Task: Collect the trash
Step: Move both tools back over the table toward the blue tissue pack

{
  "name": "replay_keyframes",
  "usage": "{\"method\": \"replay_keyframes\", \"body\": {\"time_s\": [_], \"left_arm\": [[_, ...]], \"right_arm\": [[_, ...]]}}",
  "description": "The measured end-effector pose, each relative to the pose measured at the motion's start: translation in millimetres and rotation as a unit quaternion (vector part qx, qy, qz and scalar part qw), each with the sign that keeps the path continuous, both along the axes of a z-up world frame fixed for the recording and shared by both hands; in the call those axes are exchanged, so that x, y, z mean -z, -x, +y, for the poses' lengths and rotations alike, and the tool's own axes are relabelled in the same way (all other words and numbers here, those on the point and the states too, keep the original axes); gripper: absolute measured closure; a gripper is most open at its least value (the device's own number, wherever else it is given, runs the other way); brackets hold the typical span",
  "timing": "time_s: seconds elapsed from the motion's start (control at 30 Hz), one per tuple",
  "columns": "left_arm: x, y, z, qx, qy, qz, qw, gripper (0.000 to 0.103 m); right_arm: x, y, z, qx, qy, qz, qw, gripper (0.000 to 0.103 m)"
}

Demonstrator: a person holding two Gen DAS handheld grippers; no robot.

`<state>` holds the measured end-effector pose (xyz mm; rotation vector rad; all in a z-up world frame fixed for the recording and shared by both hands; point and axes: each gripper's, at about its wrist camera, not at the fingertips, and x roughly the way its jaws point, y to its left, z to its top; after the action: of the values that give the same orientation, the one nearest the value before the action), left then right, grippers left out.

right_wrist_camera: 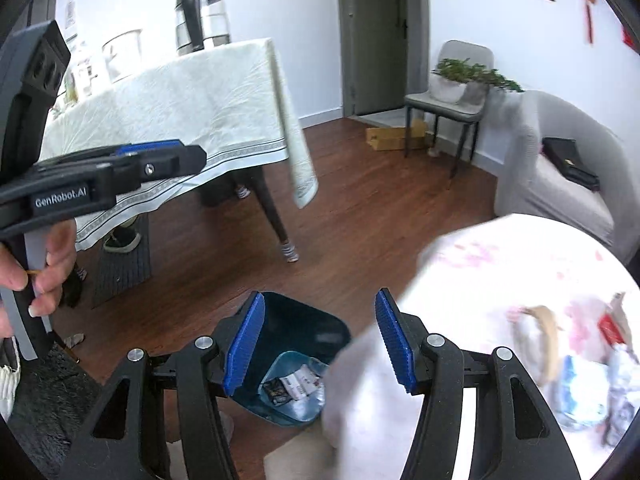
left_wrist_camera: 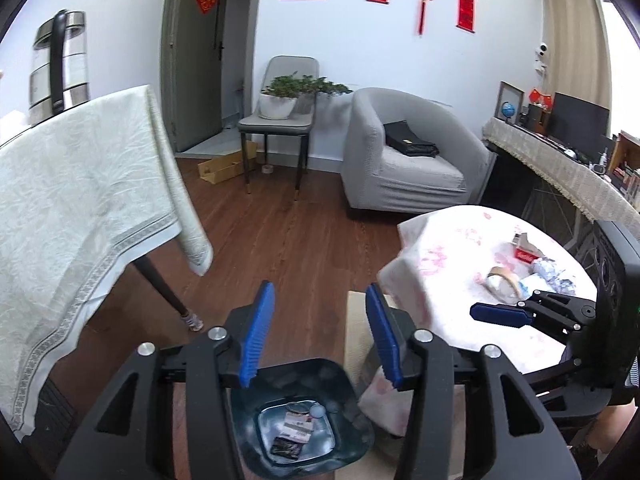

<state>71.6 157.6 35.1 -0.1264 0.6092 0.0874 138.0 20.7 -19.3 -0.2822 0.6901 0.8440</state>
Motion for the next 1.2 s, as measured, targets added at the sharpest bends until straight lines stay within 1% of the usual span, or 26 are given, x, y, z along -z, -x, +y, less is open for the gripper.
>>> {"method": "replay_keyframes", "body": {"time_s": [0.1,0.23,0.3,0.47,0.53,0.7,0.77,0.93,1.07,1.2], "left_arm": [[1,-11,-19,0.018,0.003,-0.002,0.9998,0.045],[8,-28,-49,0.048,0.008,0.008,0.9988,0.039],[13,-36,-66,0.065,0.015,0.016,0.9977,0.039],[21,-55,-108,0.107,0.017,0.027,0.9938,0.037],[26,-64,-128,0.126,0.013,0.033,0.9914,0.036],[41,-80,-160,0.16,0.017,0.05,0.9857,0.036],[47,-85,-169,0.167,0.012,0.056,0.9844,0.036],[63,-103,-188,0.184,0.017,0.07,0.9804,0.035],[76,-115,-197,0.195,0.04,0.083,0.9764,0.035],[82,-124,-202,0.197,0.062,0.083,0.975,0.04]], "right_arm": [[-1,-1,-20,0.016,0.008,-0.008,1.0,0.045],[-3,-3,-54,0.043,0.015,-0.013,0.999,0.045],[-3,-4,-68,0.055,0.016,-0.016,0.998,0.045],[-5,-10,-111,0.088,0.017,-0.018,0.996,0.045],[-4,-11,-126,0.099,0.016,-0.017,0.995,0.045],[-3,-13,-167,0.13,0.015,-0.014,0.991,0.044],[-4,-13,-180,0.138,0.01,-0.013,0.99,0.044],[-7,-14,-199,0.156,0.0,-0.009,0.988,0.043],[-5,-18,-212,0.171,0.0,-0.001,0.985,0.043],[-4,-21,-223,0.18,0.0,0.0,0.984,0.043]]}}
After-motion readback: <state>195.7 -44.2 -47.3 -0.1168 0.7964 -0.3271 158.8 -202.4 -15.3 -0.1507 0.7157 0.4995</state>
